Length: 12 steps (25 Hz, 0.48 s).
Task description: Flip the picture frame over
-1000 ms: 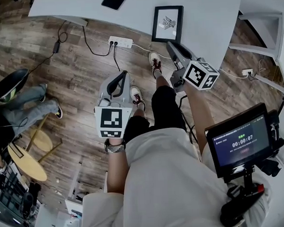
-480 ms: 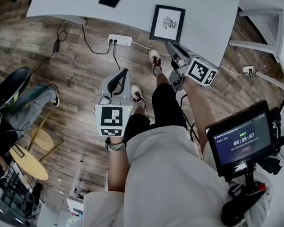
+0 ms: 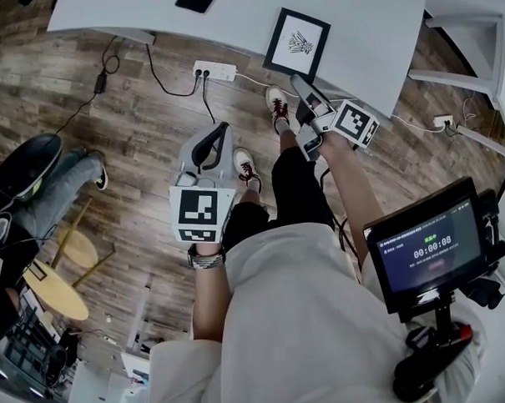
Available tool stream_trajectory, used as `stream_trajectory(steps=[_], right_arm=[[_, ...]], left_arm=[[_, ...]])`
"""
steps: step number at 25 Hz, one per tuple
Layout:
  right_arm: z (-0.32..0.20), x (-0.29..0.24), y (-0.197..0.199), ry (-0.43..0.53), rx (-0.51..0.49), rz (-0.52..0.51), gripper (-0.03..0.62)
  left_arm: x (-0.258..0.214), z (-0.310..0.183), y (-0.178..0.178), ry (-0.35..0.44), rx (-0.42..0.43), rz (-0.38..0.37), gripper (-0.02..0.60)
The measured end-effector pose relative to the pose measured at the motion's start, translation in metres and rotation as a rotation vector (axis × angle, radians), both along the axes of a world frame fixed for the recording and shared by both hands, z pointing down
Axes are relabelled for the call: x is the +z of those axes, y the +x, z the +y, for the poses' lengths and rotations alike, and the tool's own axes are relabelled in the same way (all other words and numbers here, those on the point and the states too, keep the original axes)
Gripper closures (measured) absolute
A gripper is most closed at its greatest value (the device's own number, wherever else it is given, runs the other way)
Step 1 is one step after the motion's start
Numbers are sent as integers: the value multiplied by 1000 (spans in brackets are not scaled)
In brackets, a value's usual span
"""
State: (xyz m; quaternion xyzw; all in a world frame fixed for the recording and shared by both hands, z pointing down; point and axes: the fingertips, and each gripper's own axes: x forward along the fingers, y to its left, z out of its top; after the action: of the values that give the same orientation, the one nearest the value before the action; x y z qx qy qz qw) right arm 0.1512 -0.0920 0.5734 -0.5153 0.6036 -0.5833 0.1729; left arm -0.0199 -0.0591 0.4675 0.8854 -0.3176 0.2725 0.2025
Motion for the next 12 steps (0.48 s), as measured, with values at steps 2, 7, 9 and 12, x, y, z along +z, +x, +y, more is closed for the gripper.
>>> stream_trajectory(steps=[2, 7, 9, 12], right_arm=[[-3, 0, -2, 13, 4, -31, 473], [-2, 5, 2, -10, 66, -106, 480], [-1, 8, 4, -20, 85, -113, 483], [-1, 9, 6, -24, 99, -94, 466]], left_arm=[[-2, -1, 0, -4, -5, 14, 578], [-5, -2, 0, -3, -10, 23, 578], [-5, -2, -2, 0, -13, 18, 578], [-5, -4, -3, 2, -12, 12, 578]])
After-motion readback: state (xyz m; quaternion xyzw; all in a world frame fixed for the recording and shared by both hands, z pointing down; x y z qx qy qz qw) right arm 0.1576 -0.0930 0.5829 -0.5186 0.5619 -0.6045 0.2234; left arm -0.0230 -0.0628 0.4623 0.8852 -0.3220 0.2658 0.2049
